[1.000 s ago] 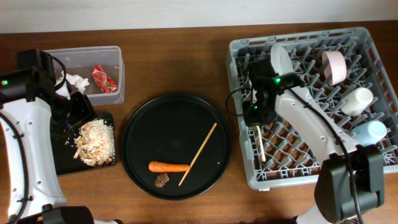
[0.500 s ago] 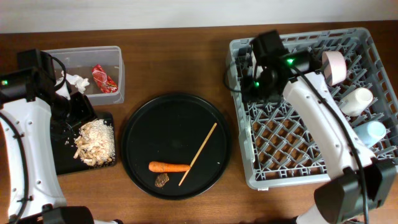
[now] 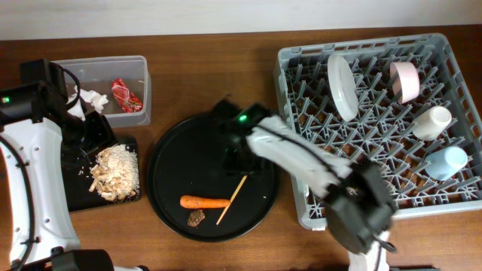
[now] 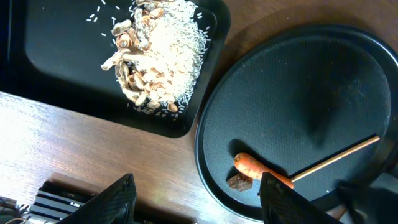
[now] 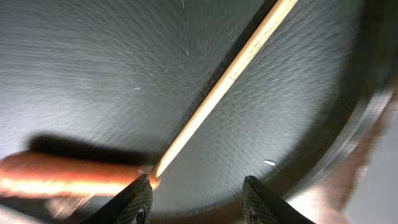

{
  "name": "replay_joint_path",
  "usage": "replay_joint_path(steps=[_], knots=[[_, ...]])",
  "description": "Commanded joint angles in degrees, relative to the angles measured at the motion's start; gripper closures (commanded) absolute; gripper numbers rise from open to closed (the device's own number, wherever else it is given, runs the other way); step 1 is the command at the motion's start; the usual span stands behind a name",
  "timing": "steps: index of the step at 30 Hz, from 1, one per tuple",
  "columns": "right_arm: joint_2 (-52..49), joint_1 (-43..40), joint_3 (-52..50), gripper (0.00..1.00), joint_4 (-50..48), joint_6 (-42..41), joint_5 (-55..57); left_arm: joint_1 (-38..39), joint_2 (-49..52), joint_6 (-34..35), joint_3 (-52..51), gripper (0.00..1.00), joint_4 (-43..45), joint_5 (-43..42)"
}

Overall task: Sort waste into correct bins and load items into the dishwasher rack
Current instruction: 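Grasp the wooden chopstick on the round tray with the right gripper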

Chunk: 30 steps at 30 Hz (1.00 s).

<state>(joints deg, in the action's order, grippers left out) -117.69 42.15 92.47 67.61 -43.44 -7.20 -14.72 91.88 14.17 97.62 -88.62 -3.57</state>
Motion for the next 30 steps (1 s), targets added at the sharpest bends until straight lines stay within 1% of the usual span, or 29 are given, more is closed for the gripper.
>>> replay_joint_path(steps=[1, 4, 10, 13, 15, 17, 19, 21, 22, 25, 30], knots=[[-5.3, 0.9, -0.5, 0.5, -0.2, -5.5, 0.2, 0.0, -0.8, -0.1, 0.7, 0.37, -0.2, 0.4], [-8.5, 1.0, -0.5, 0.52, -1.2, -5.5, 0.1, 0.0, -0.8, -0.1, 0.7, 0.37, -0.2, 0.4], [-9.3, 1.0, -0.7, 0.57, -3.7, -5.5, 0.1, 0.0, -0.8, -0.1, 0.7, 0.37, -0.1, 0.4], [-9.3, 1.0, -0.7, 0.7, -4.5, -5.5, 0.1, 0.0, -0.8, -0.1, 0.7, 0.37, -0.2, 0.4], [-9.3, 1.0, -0.7, 0.76, -5.1, -5.5, 0.2, 0.0, -0.8, -0.1, 0.7, 0.37, -0.2, 0.4], [-9.3, 1.0, -0.7, 0.79, -5.7, -5.6, 0.1, 0.0, -0.8, -0.1, 0.7, 0.37, -0.2, 0.4], [-9.3, 1.0, -0.7, 0.85, -6.8, -5.7, 0.1, 0.0, -0.8, -0.1, 0.7, 0.37, -0.2, 0.4], [-9.3, 1.0, -0.7, 0.88, -6.8, -6.6, 0.0, 0.0, -0.8, -0.1, 0.7, 0.37, -0.2, 0.4], [-9.3, 1.0, -0.7, 0.92, -7.0, -6.6, -0.1, 0.0, -0.8, -0.1, 0.7, 0.37, -0.2, 0.4], [-9.2, 0.9, -0.6, 0.96, -7.0, -6.6, -0.1, 0.0, -0.8, -0.1, 0.7, 0.37, -0.2, 0.4], [-5.9, -0.7, 0.3, 0.96, -5.6, -5.0, 1.9, 0.0, -0.8, -0.1, 0.7, 0.37, -0.2, 0.4]])
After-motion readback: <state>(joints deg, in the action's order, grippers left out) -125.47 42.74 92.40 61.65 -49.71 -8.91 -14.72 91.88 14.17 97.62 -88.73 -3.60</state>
